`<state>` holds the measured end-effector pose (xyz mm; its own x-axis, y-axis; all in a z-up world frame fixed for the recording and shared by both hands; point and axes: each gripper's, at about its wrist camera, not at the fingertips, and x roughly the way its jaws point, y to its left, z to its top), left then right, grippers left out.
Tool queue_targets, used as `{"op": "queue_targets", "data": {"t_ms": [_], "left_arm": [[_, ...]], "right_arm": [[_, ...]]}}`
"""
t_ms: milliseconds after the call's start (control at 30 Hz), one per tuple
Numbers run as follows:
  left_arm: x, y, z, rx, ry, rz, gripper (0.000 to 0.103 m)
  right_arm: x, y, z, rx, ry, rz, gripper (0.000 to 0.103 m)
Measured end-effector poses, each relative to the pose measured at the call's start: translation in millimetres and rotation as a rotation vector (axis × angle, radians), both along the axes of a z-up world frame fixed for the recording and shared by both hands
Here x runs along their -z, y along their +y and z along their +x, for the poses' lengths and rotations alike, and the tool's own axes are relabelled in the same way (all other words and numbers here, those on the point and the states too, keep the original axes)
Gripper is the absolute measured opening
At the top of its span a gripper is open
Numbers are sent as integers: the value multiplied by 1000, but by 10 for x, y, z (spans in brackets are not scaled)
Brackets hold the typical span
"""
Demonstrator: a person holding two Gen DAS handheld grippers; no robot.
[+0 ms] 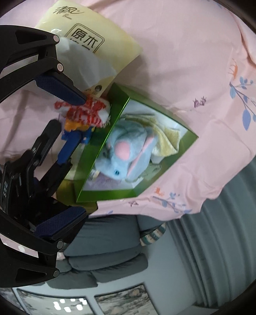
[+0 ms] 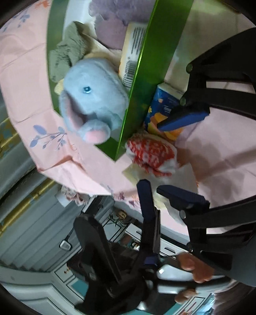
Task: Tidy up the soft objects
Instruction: 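Close the left tool on the red-and-white knitted item, then lift the knitted item with the left tool and carry it over the green box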
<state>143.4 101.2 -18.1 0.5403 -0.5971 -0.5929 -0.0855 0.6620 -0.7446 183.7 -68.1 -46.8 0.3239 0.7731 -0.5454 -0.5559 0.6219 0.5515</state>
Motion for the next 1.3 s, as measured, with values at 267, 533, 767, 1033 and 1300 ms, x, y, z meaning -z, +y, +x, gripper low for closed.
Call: {"op": "queue_targets", "data": {"t_ms": [267,533,767,1033,1300], "left_arm": [[41,17,-38,9,6,22,102],[48,-380,-215,180,18,0,102],[451,-868,-279,284,143,29,102],[664,-876,-271,241,220,27,98],[624,-1075,-304,287,218,111,64]], "right_arm": [[95,171,44,-34,50,35,24],[-8,-489,-350,-14,119,57,24],[260,-863,-607,25,244,43,30],[241,-832,-667,20,207,4,59],[322,-829,-654,20,177,-34,55]]}}
